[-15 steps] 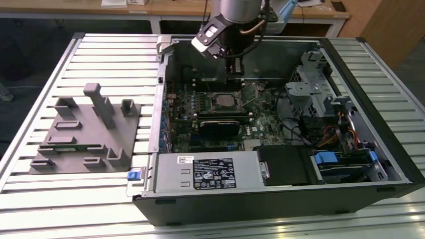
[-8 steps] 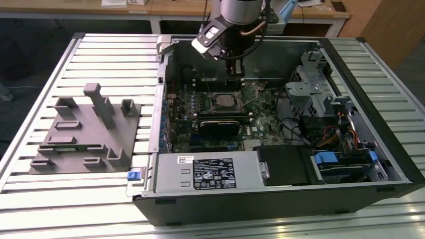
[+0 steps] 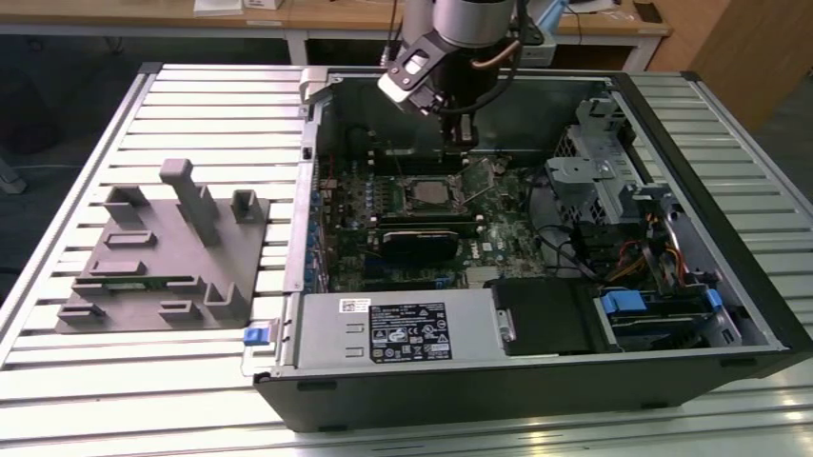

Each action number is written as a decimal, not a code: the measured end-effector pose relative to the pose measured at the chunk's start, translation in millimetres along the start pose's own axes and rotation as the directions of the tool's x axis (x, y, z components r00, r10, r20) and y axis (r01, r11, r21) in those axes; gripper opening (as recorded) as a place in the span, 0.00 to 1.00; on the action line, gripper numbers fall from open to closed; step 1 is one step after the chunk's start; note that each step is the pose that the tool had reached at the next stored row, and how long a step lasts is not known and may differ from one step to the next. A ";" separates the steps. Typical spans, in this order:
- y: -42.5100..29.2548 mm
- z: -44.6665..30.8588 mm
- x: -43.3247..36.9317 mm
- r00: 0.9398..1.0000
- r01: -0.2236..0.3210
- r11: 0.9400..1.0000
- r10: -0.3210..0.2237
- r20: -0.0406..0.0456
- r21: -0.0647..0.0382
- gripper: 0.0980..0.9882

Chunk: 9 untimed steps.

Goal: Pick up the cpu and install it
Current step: 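Close the cpu cover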

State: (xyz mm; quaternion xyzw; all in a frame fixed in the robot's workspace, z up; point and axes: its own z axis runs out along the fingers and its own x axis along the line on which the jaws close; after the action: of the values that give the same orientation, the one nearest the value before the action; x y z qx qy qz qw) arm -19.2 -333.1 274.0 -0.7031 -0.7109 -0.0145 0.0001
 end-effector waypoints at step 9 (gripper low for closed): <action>8.1 0.9 -1.4 1.000 0.000 1.000 0.000 0.000 0.000 0.01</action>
State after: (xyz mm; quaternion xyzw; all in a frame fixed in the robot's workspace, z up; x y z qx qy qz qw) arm -11.0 -334.4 273.3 -0.7031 -0.7109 -0.0144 0.0001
